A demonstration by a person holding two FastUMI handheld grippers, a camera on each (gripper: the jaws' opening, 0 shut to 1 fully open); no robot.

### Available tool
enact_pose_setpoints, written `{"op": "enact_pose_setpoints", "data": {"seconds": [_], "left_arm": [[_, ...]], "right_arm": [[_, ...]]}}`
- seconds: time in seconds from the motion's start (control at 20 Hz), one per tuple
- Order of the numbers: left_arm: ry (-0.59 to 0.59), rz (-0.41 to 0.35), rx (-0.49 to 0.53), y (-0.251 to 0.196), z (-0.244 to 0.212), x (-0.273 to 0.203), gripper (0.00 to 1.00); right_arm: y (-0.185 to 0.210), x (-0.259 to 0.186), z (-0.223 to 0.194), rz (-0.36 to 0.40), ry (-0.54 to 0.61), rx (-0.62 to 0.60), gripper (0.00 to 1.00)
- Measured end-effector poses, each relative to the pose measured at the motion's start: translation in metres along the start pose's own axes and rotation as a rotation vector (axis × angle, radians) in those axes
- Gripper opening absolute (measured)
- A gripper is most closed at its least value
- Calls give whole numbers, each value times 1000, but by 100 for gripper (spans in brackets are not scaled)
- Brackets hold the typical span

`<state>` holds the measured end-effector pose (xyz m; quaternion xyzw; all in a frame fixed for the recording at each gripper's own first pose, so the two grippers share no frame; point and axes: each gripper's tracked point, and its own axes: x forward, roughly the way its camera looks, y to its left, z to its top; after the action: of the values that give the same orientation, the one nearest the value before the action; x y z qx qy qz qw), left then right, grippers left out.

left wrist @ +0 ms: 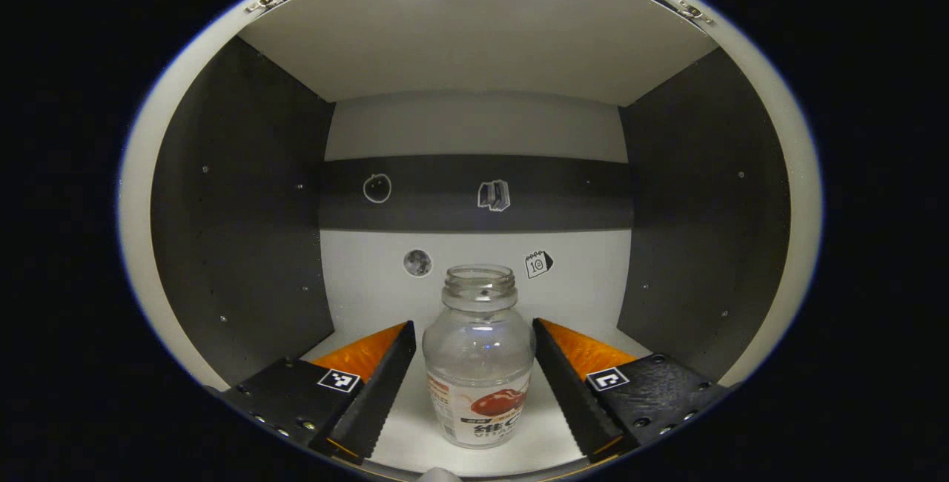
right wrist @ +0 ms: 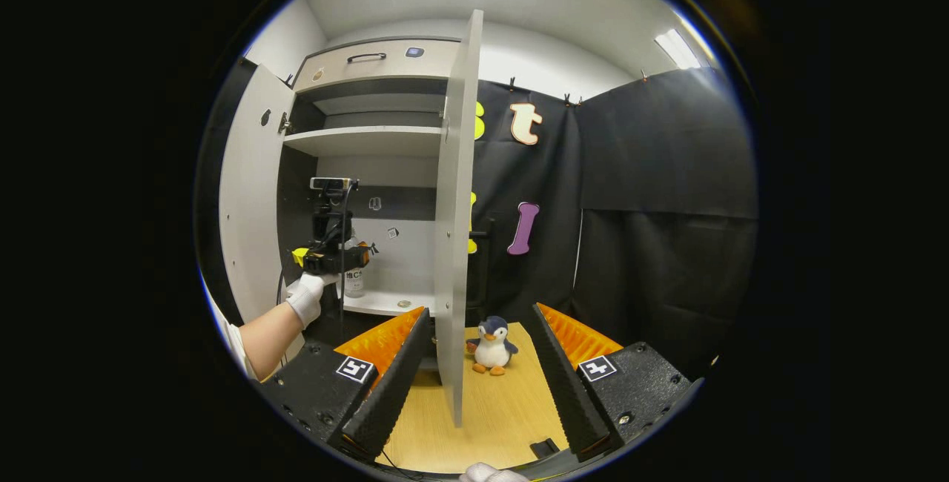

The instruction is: Grasp the bottle in the cabinet with the left hand and place it on the coaster, then close the right door with the right hand and the left door with the left hand.

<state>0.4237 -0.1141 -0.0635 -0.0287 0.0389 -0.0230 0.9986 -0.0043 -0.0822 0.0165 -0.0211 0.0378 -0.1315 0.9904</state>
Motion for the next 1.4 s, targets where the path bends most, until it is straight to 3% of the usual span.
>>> {"op": "enact_pose_setpoints", "data": {"seconds": [0.1, 0.3, 0.75, 1.0, 1.4], "left_arm": [[-6, -6, 7, -2, 2, 2, 78], [-6, -19, -7, 2, 14, -16, 74], [-91, -41, 30, 10, 55, -126, 74], [-80, -64, -8, 6, 39, -189, 74], [-123, -85, 35, -6, -17, -261, 75]], "right_arm": [[-1, -3, 1, 1, -2, -5, 83], [0, -11, 3, 13, -12, -6, 83], [17, -33, 9, 93, -27, -13, 83], [27, -46, 1, 140, -10, -5, 83], [15, -53, -26, 131, 33, -24, 83]]}}
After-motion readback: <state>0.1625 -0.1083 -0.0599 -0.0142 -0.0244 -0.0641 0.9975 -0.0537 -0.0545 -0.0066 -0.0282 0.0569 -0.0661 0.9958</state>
